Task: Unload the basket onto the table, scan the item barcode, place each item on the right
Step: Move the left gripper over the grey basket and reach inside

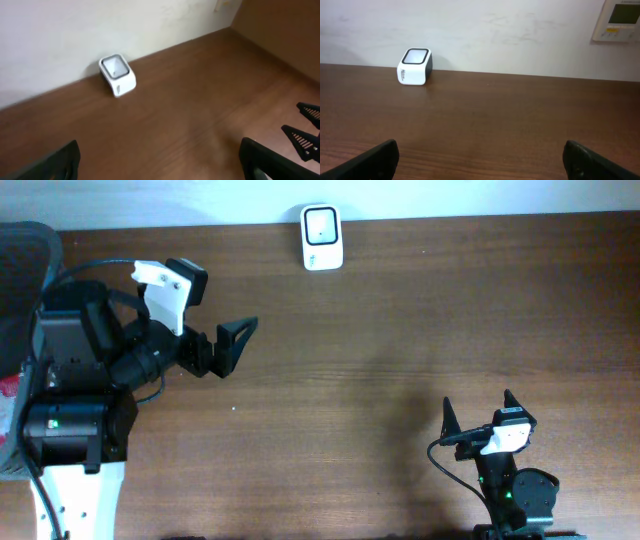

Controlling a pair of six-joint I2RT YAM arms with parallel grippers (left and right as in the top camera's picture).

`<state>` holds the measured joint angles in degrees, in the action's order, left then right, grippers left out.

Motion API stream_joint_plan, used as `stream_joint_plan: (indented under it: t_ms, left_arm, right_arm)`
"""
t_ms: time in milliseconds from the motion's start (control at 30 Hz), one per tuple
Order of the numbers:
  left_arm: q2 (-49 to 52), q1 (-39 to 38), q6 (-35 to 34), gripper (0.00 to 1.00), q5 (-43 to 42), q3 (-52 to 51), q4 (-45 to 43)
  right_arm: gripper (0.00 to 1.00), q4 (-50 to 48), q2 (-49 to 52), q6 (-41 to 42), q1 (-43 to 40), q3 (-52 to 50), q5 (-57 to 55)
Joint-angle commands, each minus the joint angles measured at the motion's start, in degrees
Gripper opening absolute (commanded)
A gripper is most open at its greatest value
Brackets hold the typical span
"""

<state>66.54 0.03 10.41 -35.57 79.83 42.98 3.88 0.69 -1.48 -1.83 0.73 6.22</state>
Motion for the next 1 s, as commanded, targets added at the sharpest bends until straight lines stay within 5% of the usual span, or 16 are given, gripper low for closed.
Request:
stream_joint_plan:
  t_ms: [0, 133, 500, 800, 967]
  left_arm:
    - [2.16, 0.15, -2.19, 0.99, 7.23, 5.77, 3.93]
    - [8.87, 0.15, -2.12, 0.99, 17.35, 16.9, 17.35]
    - [16.04, 0.15, -2.14, 0.99, 24.28, 23.5, 25.44]
    - [18.53, 0.15, -2.21, 0.99, 16.09, 24.11, 23.74]
    - [18.99, 1.75, -11.34, 0.99, 36.65, 24.81, 19.23]
  right_arm:
    - [0.99, 0.22, -0.37, 0.46, 0.33, -0.42, -0.48]
    - [0.99, 0.22, -0.37, 0.46, 0.33, -0.42, -0.48]
    - [0.99, 0.22, -0.37, 0.46, 0.33, -0.42, -0.5]
    - [0.99, 0.22, -0.37, 0.46, 0.33, -0.42, -0.5]
    - [0.99, 0.22, -0.37, 0.46, 0.33, -0.42, -0.5]
